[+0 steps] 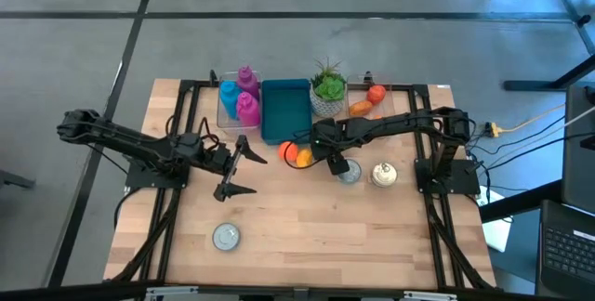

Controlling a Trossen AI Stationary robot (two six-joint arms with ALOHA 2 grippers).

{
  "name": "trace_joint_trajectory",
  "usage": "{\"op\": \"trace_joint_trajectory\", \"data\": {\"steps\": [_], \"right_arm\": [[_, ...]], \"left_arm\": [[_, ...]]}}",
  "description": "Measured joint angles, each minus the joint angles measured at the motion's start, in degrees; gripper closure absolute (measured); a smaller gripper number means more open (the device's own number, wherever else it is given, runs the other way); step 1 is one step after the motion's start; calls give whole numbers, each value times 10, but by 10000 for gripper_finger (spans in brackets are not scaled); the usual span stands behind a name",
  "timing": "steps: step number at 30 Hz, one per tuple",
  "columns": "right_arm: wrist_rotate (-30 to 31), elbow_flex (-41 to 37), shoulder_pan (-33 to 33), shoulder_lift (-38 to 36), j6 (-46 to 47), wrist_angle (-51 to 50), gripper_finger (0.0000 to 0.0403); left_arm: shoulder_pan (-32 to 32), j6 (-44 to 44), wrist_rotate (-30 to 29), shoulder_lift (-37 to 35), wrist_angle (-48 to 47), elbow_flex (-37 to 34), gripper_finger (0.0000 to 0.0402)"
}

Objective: Pick & Place Food Item
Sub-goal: Put the red apple into the right transparent bin

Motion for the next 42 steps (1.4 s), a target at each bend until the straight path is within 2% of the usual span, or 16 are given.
{"op": "trace_joint_trajectory", "data": {"steps": [6,12,21,28,38,42], "right_arm": [[1,0,0,0,23,-4,195],[2,15,2,0,50,-43,196],[1,108,5,-1,70,-143,195],[0,166,11,-12,76,-181,195],[2,172,-9,-172,130,-186,195],[35,156,-25,-249,145,-184,195]], "left_arm": [[-11,2,-24,0,7,0,9],[-10,2,-28,0,6,0,9],[-10,9,-30,0,6,0,9],[-10,34,-74,0,6,0,9],[5,69,-79,-4,12,0,9],[13,76,-79,-9,27,0,9]]}}
